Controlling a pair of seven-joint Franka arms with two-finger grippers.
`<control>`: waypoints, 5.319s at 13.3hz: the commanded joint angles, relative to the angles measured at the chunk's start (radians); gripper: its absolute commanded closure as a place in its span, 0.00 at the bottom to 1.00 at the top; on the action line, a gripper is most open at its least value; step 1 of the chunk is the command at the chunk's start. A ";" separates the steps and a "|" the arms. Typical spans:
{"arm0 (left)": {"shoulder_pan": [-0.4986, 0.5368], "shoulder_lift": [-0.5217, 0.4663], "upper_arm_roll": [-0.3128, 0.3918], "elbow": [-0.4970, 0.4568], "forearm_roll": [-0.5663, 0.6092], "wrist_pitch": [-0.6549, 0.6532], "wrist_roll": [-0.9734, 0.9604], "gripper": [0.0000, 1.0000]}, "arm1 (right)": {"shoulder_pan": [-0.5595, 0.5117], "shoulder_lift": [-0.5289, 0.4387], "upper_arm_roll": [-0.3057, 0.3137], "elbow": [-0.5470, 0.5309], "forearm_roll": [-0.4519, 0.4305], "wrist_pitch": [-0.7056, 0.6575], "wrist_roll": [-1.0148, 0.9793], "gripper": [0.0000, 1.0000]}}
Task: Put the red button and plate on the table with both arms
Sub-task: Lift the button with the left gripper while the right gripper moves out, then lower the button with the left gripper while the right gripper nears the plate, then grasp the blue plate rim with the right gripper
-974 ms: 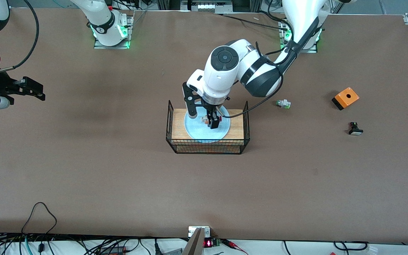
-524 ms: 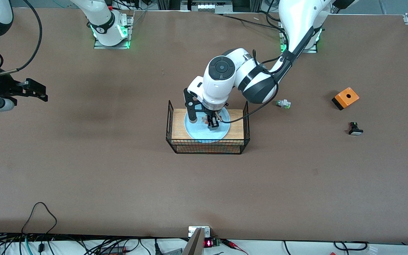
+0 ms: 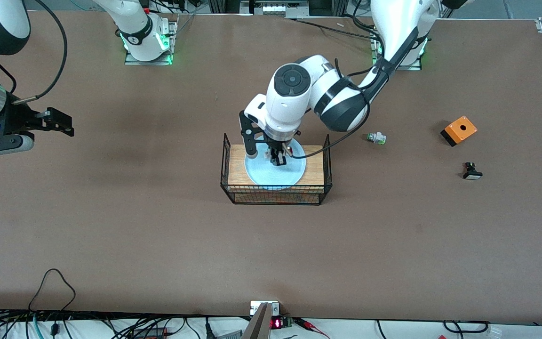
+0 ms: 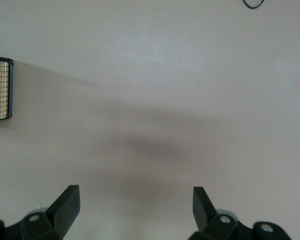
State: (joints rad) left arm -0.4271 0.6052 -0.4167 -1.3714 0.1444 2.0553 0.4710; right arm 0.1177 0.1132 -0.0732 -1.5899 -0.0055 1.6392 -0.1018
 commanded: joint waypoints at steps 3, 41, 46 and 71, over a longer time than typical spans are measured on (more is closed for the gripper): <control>0.050 -0.191 -0.005 -0.006 -0.092 -0.228 -0.220 0.82 | 0.057 -0.018 0.001 -0.010 0.007 -0.015 0.204 0.00; 0.740 -0.174 -0.095 -0.158 0.146 -0.341 -0.527 0.00 | 0.821 0.339 -0.143 0.093 0.073 0.421 1.801 0.00; 0.742 -0.248 -0.169 0.039 0.109 -0.545 -0.566 0.00 | 0.853 0.405 -0.168 0.074 0.038 0.452 1.771 0.00; 0.258 -0.524 0.498 -0.302 -0.077 -0.276 -0.480 0.00 | 0.867 0.442 -0.178 0.085 0.114 0.469 1.794 1.00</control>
State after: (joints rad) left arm -0.1599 0.1032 0.0709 -1.6566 0.0962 1.7746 -0.0341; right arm 0.9720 0.5568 -0.2400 -1.5042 0.0916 2.1049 1.6780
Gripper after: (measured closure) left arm 0.000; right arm 0.877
